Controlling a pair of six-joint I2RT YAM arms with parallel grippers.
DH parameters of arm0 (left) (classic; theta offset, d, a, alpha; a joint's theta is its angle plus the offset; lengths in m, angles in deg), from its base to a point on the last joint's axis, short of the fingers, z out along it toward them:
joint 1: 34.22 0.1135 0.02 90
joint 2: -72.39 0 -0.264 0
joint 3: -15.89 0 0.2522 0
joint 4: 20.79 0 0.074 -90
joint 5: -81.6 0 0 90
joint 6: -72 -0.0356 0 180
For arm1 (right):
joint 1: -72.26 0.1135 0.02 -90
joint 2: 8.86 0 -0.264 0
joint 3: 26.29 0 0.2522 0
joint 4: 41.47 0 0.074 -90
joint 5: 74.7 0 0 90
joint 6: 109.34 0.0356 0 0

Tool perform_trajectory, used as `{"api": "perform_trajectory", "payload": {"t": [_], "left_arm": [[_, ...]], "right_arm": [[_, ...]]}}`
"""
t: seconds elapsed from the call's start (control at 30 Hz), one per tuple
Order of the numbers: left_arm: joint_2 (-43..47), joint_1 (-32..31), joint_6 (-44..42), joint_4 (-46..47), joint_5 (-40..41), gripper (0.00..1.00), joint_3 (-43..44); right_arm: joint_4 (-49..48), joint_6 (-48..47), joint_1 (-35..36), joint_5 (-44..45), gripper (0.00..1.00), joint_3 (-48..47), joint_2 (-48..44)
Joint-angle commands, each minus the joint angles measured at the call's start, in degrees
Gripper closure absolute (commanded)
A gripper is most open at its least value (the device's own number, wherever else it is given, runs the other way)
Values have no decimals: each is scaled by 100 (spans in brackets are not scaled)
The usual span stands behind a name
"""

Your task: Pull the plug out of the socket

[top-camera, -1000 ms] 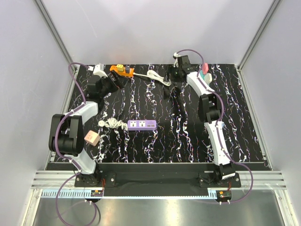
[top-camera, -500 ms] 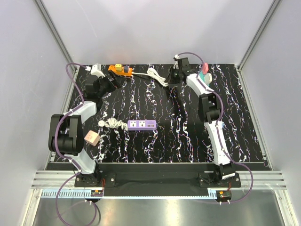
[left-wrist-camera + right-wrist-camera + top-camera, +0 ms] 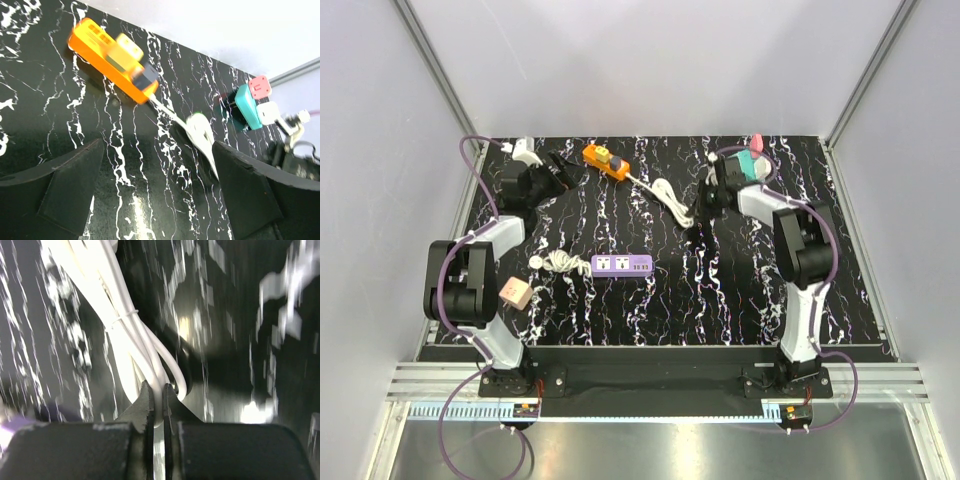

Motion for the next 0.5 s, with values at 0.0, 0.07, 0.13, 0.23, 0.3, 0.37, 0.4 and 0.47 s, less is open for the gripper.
{"api": "perform_trajectory", "payload": {"t": [0.0,0.07,0.13,0.23,0.3,0.37,0.4,0.47], "left_arm": [[-109,22,-46,411,-273,7,186],[-179,-65,-151,394,-282,9,265],[-267,-171,-370,140,-116,10,388],[-425,-479,-784,-371,316,11,723],[-495,-619,-811,-477,473,11,846],[-548,-655,-758,-267,430,11,785],[-566,-655,-741,-231,430,11,784],[-636,-707,-740,-248,482,11,836]], "right_arm": [[-47,33,42,-103,100,819,-776],[-47,42,60,-94,100,1294,-1100],[-47,43,69,-94,100,1627,-1286],[-47,34,69,-77,97,2007,-1743],[67,-80,60,246,88,2069,-1910],[129,-273,69,450,82,1946,-2077],[155,-326,69,625,71,1859,-2113],[173,-388,69,749,54,1429,-2034]]}}
